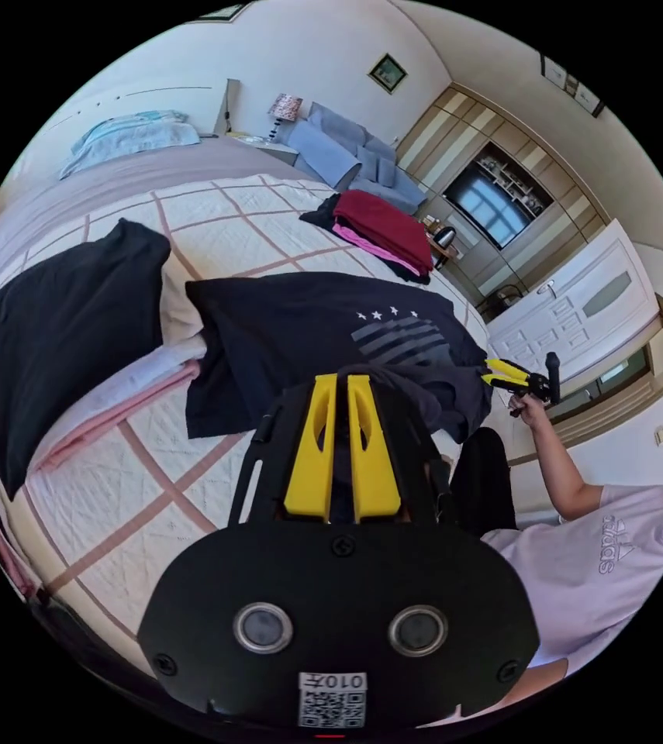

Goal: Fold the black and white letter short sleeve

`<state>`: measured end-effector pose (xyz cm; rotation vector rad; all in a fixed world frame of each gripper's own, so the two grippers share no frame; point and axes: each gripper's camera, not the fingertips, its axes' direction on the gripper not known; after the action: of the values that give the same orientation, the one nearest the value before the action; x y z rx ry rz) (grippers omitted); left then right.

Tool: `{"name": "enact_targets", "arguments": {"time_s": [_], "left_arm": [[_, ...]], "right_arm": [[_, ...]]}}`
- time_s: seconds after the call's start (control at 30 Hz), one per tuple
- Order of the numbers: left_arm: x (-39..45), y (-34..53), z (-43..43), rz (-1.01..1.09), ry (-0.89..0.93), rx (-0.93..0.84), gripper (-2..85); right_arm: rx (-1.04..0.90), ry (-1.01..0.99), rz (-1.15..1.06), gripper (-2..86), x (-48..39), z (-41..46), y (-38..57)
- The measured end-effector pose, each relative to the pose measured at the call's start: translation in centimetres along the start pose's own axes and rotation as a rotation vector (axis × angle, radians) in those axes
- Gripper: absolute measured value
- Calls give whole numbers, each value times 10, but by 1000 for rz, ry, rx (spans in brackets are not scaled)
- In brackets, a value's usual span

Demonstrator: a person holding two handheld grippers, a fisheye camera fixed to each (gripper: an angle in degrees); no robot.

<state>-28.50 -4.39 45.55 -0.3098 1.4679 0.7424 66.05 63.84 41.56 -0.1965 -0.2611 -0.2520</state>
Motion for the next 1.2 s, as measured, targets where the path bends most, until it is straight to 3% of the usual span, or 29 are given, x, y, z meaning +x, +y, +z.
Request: {"name": "enact_targets", "arguments": {"time_s": [0.1, 0.3, 0.7, 0.93, 1.07, 1.13, 1.2], "left_arm": [[-27, 9, 5, -79, 61, 10, 6], [-43, 4, 11, -77, 49, -10, 7], [-24, -20, 10, 4, 12, 44, 7], [-27, -17, -4, 45, 33, 12, 7], [-25, -14, 3, 61, 64, -46, 6], [-26, -15, 11, 66, 62, -117, 6], [-26, -16, 22, 79, 70, -178, 7]], "right_arm": [[45, -69, 27, 144, 0, -7, 2], [135, 92, -239, 129, -56, -32, 47], [42, 11, -532, 125, -145, 9, 42], [-15, 2, -639, 51, -126, 14, 7], [-48, -234, -555, 38, -77, -19, -26], [-65, -376, -358, 37, -26, -25, -57], [-74, -397, -258, 37, -1, -19, -73]]}}
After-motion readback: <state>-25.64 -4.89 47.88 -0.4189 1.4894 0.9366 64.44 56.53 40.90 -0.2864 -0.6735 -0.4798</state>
